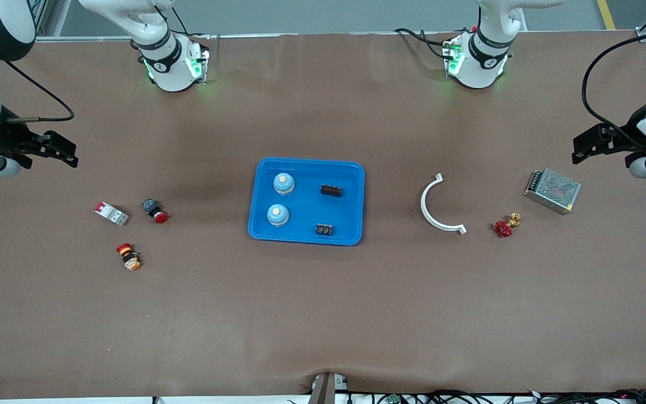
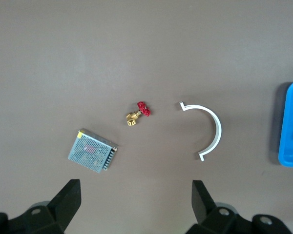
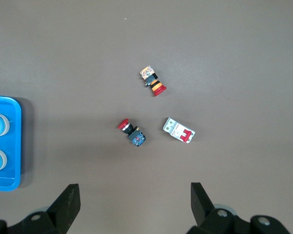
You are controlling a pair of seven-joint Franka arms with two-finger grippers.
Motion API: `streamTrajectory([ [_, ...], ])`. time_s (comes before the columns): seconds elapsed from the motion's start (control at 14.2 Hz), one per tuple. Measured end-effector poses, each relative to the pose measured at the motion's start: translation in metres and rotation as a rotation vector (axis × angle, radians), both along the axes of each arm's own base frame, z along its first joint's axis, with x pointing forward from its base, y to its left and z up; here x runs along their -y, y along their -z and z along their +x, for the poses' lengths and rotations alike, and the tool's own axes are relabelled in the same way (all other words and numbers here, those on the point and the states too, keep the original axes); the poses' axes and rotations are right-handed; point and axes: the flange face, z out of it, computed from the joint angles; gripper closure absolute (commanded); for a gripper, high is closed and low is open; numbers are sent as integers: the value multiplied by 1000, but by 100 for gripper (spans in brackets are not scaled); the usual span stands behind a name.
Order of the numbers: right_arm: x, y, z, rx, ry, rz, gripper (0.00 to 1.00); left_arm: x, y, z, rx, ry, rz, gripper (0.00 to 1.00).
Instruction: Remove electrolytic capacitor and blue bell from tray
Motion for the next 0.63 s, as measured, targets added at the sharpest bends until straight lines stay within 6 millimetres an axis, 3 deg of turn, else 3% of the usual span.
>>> streamTrajectory([
  [0.14,0,0,0,0,0,0,0,14,15,2,-25,-167,3,0],
  [0.42,0,0,0,-1,-1,0,0,88,55,8,-67,-426,-26,0],
  [0.63,-3,0,0,1,-7,-1,0,120,86,9,-74,-628,-51,0],
])
